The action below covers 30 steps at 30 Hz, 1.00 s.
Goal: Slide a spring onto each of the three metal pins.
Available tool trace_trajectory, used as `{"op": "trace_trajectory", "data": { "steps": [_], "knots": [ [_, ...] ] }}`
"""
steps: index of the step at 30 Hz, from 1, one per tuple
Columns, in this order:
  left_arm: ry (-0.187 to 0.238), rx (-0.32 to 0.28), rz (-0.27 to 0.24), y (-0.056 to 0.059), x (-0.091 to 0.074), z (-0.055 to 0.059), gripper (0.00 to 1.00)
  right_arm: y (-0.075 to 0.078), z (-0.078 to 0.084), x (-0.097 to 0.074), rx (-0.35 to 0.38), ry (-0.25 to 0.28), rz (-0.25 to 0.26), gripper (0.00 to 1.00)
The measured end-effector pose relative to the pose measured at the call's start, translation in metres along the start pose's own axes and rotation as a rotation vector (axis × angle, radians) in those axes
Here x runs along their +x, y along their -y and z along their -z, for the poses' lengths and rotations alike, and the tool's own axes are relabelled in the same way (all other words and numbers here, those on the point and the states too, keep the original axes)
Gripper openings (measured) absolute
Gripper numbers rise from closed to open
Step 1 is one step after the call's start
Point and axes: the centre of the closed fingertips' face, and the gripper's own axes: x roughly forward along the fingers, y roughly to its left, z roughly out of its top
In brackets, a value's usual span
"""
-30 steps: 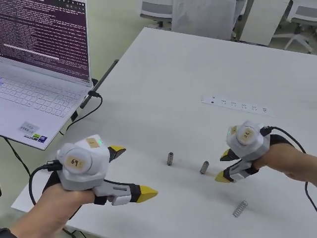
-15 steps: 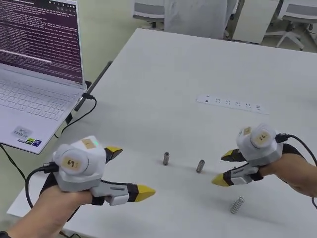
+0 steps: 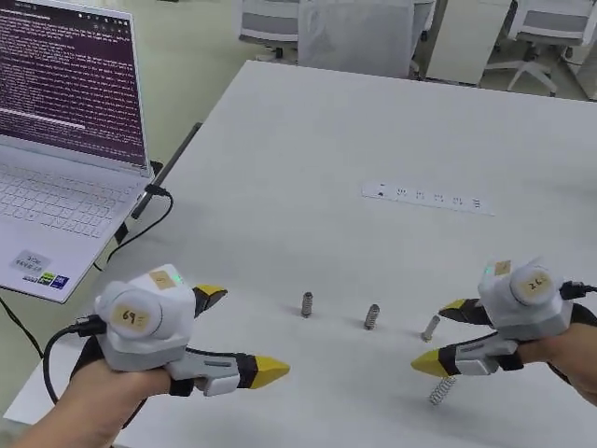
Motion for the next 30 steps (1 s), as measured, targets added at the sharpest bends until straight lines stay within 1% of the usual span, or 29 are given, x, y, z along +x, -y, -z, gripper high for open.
{"op": "trace_trajectory", "data": {
  "steps": [5, 7, 11, 14, 16, 19, 20, 21, 25, 28, 30],
  "knots": [
    [0.000, 0.000, 0.004, 0.001, 0.001, 0.000, 0.82, -0.005, 0.015, -0.013, 0.058, 0.020, 0.019, 0.68],
    [-0.003, 0.001, 0.007, 0.002, 0.002, 0.000, 0.82, -0.005, 0.021, -0.018, 0.083, 0.026, 0.033, 0.69],
    [-0.004, -0.002, 0.009, 0.002, 0.003, 0.001, 0.82, -0.008, 0.028, -0.029, 0.143, 0.064, 0.063, 0.74],
    [-0.006, -0.003, 0.012, 0.002, 0.004, 0.001, 0.82, -0.008, 0.033, -0.035, 0.168, 0.080, 0.080, 0.76],
    [-0.006, 0.000, 0.014, 0.004, 0.004, 0.001, 0.82, -0.010, 0.037, -0.039, 0.190, 0.085, 0.082, 0.79],
    [-0.007, 0.000, 0.016, 0.003, 0.005, 0.001, 0.82, -0.009, 0.043, -0.044, 0.212, 0.099, 0.104, 0.82],
    [-0.007, 0.002, 0.017, 0.003, 0.005, 0.001, 0.82, -0.008, 0.043, -0.046, 0.215, 0.116, 0.115, 0.83],
    [-0.007, 0.002, 0.017, 0.003, 0.006, 0.001, 0.82, -0.009, 0.045, -0.048, 0.224, 0.116, 0.114, 0.85],
    [-0.008, 0.004, 0.019, 0.003, 0.007, 0.000, 0.82, -0.010, 0.047, -0.057, 0.257, 0.149, 0.126, 0.85],
    [-0.009, 0.008, 0.020, 0.004, 0.008, -0.001, 0.82, -0.013, 0.046, -0.063, 0.278, 0.172, 0.138, 0.87],
    [-0.009, 0.007, 0.021, 0.005, 0.008, -0.002, 0.82, -0.018, 0.045, -0.067, 0.294, 0.190, 0.136, 0.87]
  ]
}}
